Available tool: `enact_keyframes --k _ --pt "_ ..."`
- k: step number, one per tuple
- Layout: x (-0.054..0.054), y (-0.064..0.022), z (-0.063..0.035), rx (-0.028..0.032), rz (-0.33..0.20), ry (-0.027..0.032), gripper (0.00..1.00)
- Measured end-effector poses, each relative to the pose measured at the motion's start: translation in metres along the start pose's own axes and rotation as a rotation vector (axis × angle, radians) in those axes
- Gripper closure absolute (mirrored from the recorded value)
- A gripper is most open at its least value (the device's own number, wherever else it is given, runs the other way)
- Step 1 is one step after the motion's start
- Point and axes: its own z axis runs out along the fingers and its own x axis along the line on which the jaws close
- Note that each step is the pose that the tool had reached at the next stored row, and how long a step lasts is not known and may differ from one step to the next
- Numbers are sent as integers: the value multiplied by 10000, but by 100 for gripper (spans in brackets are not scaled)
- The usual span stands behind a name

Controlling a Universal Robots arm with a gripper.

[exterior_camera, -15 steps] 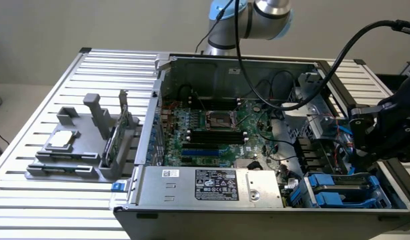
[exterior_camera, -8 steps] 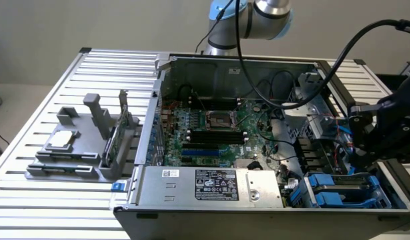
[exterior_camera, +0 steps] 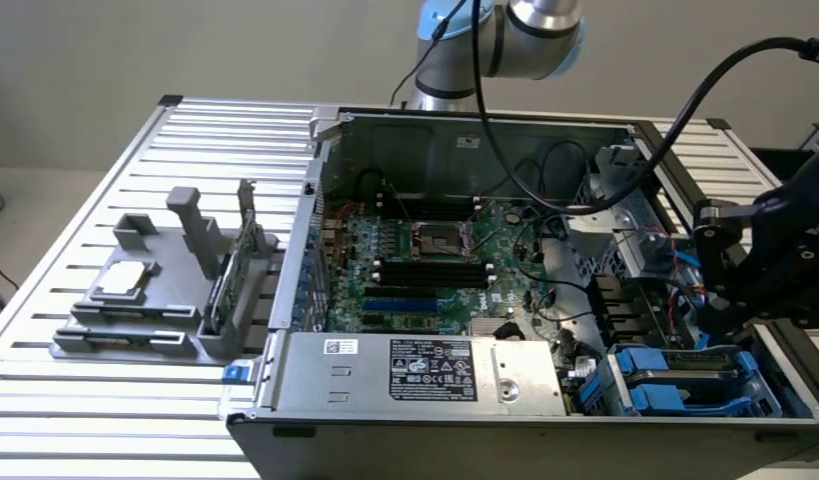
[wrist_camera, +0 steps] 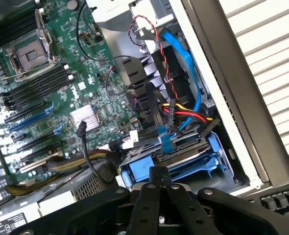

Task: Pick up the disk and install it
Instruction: 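Insert the first disk wire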

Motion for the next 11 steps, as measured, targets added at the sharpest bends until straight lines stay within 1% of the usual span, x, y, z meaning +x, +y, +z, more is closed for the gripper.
enact_keyframes --k 3,11 --pt "-1 1 0 -24 296 -8 89" --pt "-1 0 2 -98 1044 -53 89"
